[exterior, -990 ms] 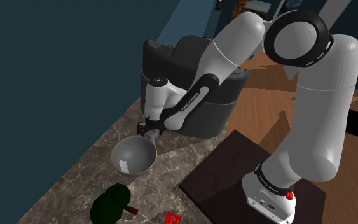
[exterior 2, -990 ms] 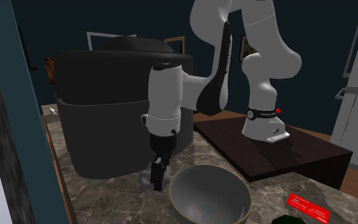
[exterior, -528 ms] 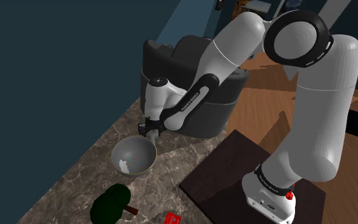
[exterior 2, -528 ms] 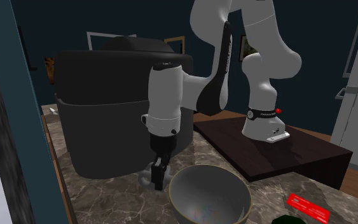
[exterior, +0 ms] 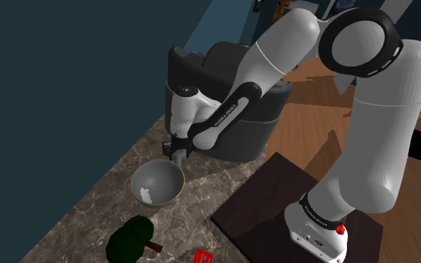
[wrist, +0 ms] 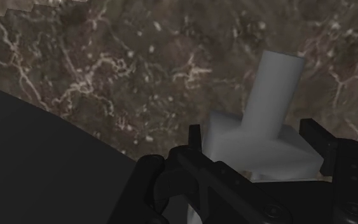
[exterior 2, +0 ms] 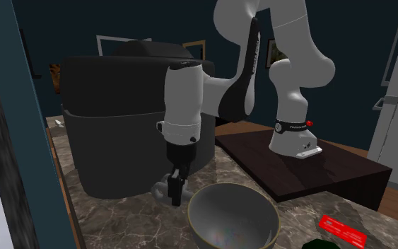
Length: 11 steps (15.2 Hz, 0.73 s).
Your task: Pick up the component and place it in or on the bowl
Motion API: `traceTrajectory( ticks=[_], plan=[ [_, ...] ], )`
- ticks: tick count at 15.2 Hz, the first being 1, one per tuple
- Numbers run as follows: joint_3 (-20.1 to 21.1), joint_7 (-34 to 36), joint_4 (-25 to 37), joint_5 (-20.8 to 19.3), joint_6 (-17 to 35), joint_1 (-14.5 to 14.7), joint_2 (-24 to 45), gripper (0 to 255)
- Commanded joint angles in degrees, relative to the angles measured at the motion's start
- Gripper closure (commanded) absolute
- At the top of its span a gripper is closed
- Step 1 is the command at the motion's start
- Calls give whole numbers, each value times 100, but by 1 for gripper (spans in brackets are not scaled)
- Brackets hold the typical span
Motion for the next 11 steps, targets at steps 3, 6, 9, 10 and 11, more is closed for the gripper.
traceTrajectory(
  ticks=[3, 6, 9, 10, 11],
  plan=[
    [129, -126, -45, 162, -222, -90, -272, 255],
    [221, -231, -72, 296, -401, -157, -485, 255],
    [304, -337, -86, 432, -584, -216, -692, 255],
    [330, -373, -89, 478, -646, -234, -760, 255],
    [354, -408, -90, 524, -708, -251, -828, 255]
  ],
)
